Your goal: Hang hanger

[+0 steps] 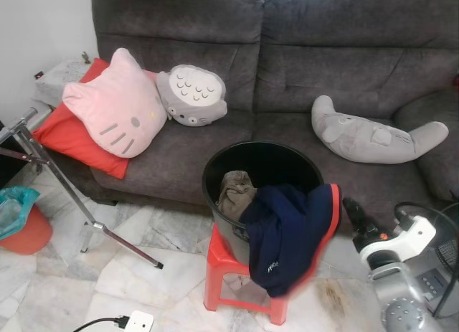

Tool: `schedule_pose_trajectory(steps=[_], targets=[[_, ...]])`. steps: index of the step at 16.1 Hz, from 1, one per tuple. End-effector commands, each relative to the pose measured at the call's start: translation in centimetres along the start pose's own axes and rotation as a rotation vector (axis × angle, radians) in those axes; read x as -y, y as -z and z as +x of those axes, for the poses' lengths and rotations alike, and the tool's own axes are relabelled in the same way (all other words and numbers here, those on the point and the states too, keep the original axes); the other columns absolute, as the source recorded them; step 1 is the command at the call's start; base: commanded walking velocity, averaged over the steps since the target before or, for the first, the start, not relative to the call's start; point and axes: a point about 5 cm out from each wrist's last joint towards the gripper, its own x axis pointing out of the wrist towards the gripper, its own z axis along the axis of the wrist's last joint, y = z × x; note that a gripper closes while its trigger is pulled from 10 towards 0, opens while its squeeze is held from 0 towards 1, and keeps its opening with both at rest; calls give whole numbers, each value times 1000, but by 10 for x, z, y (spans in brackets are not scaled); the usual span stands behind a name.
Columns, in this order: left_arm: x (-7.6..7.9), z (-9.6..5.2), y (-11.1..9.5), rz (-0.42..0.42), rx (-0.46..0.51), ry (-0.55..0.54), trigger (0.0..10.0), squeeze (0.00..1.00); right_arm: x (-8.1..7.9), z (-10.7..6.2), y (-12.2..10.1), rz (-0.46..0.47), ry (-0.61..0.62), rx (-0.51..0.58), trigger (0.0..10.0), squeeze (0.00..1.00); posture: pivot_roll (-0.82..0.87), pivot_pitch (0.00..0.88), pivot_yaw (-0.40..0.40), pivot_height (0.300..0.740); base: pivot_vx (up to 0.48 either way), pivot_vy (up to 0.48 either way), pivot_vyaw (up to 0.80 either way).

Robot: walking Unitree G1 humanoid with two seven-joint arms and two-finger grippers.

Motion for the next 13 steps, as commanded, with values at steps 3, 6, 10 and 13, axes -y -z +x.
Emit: schedule_pose_trajectory(steps=[3, 6, 10, 13], targets=[[0, 0, 1, -5, -6, -1, 10000, 0, 0, -3, 7, 31, -61, -40, 10000, 1000, -124, 0, 44, 740, 0, 0, 0], [0, 0, -2, -9, 4, 2, 10000, 0, -2, -3, 21, 52, -104, -85, 10000, 1000, -115, 0, 43, 740, 0, 0, 0], [-1, 1, -4, -9, 10, 1, 10000, 0, 12, 3, 27, 23, -58, -128, 10000, 1000, -113, 0, 49, 740, 0, 0, 0], [-2, 1, -5, -11, 13, -2, 10000, 0, 14, 7, 31, 7, -78, -146, 10000, 0, -103, 0, 50, 740, 0, 0, 0]])
